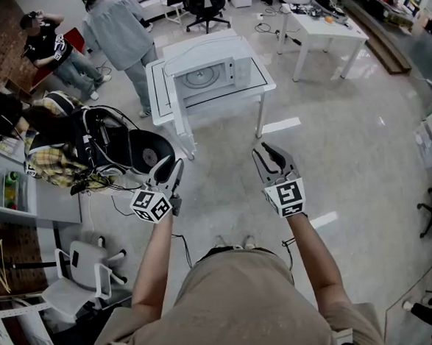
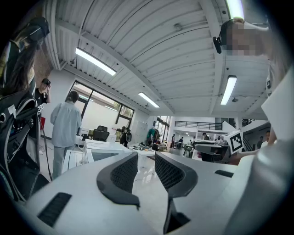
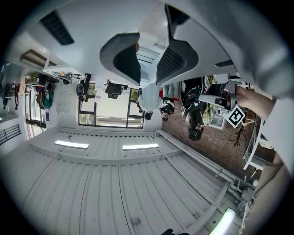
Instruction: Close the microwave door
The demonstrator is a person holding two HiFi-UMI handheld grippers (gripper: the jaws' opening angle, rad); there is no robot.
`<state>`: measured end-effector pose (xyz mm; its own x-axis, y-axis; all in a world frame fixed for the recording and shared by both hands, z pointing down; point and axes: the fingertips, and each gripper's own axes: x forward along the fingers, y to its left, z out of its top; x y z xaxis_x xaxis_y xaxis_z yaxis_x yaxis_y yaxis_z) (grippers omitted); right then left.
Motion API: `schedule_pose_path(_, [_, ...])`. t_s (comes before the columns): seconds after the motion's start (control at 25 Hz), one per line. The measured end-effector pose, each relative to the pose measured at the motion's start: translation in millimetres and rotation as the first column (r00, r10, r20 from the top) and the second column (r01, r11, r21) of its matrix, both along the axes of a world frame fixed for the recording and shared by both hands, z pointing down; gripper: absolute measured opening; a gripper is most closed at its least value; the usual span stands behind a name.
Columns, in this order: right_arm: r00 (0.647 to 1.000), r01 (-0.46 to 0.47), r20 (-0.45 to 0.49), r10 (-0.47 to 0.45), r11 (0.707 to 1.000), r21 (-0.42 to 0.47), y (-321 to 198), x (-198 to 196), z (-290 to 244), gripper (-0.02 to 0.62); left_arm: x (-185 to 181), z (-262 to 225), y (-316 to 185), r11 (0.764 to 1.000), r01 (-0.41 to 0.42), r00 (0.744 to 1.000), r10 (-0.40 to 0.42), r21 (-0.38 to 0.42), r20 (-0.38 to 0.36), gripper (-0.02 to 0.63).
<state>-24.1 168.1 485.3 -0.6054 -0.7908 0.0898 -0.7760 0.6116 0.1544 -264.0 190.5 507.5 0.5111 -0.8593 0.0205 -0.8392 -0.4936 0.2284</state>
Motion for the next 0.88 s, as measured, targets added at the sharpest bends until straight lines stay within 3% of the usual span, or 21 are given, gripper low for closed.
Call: schedule_pose_path(0.88, [0.995, 0.056, 0.087, -0.054, 0.998, -0.02, 5.9, 28.2, -1.1, 0.112, 23.7, 16.8, -8.8, 1.0, 0.018, 0.999, -0.018, -0.008, 0.032, 0.104])
